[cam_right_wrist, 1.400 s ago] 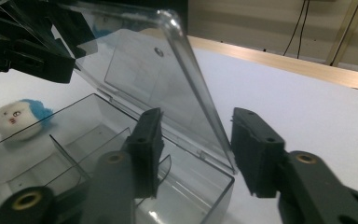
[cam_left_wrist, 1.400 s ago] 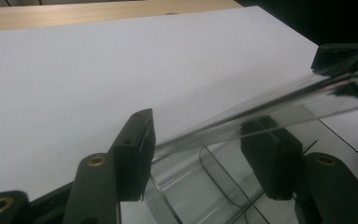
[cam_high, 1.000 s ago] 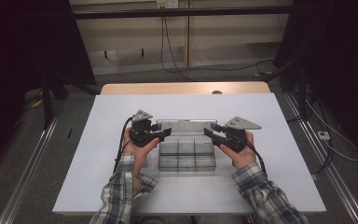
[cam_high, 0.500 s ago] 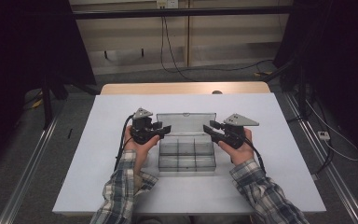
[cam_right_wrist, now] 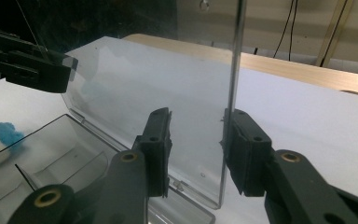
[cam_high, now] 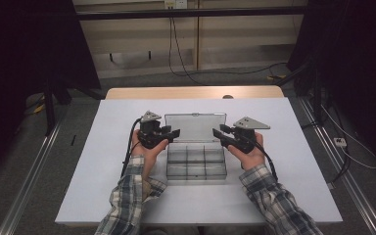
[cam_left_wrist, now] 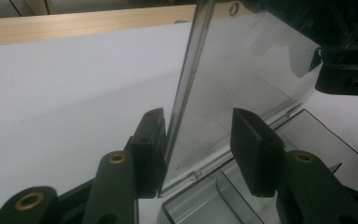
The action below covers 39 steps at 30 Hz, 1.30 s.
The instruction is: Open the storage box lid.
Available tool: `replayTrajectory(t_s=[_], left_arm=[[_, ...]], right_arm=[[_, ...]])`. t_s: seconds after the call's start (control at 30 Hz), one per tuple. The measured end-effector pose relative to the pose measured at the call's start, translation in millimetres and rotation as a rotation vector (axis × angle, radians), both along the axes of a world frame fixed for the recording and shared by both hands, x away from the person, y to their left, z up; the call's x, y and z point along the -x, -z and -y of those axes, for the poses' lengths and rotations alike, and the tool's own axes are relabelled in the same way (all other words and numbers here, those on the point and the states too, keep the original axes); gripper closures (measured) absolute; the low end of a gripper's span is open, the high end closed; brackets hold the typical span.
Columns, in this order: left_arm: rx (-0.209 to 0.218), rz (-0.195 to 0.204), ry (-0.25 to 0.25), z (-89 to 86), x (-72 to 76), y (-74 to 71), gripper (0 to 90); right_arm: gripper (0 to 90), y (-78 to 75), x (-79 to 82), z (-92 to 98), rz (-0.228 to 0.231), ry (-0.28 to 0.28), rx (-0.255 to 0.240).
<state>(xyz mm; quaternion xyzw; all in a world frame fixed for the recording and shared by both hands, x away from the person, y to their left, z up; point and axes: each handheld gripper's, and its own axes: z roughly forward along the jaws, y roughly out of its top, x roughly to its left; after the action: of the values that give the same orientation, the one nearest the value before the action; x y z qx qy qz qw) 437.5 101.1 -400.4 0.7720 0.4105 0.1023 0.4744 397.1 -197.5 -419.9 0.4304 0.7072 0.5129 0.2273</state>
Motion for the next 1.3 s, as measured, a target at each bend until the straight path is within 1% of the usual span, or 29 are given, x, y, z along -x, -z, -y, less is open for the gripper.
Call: replayTrajectory(t_s=[0.13,0.27,0.47,0.57,0.63,0.7,0.77,0.87,0.93,1.07,1.3], left_arm=[[0.005,0.001,-0.006,0.6,-2.3,0.8,55.6],[-0.002,0.005,-0.013,2.3,-4.7,2.0,55.6],[-0.006,0.009,-0.02,3.5,-6.6,2.6,55.2],[-0.001,0.004,-0.026,3.7,-7.8,3.4,55.3],[-0.009,0.009,-0.029,4.6,-8.7,3.9,55.3],[-0.005,0.01,-0.032,5.1,-9.5,4.7,55.4],[-0.011,0.009,-0.028,4.6,-10.5,5.4,55.6],[-0.007,0.013,-0.036,6.5,-11.4,6.8,55.6],[-0.012,0.015,-0.035,6.9,-12.3,7.5,55.3],[-0.004,0.015,-0.04,7.4,-13.9,9.1,55.2],[-0.014,0.015,-0.046,9.4,-16.7,11.4,53.6]], right_arm=[[60.7,-0.4,-3.0,-0.7,-0.011,0.002,-0.003],[60.3,-0.2,-5.8,-0.8,-0.016,0.004,-0.005],[60.3,0.6,-9.1,-1.2,-0.021,0.009,-0.009],[60.5,0.6,-10.9,-1.8,-0.02,0.015,-0.012],[60.5,0.8,-12.1,-1.9,-0.025,0.017,-0.014],[60.5,1.5,-13.3,-2.1,-0.026,0.022,-0.019],[60.6,2.3,-14.3,-1.9,-0.033,0.023,-0.024],[60.6,3.5,-15.5,-1.8,-0.031,0.024,-0.026],[60.6,4.2,-16.3,-1.8,-0.029,0.027,-0.024],[60.4,5.5,-17.7,-2.0,-0.03,0.031,-0.027],[59.7,8.2,-21.1,-2.6,-0.035,0.039,-0.033]])
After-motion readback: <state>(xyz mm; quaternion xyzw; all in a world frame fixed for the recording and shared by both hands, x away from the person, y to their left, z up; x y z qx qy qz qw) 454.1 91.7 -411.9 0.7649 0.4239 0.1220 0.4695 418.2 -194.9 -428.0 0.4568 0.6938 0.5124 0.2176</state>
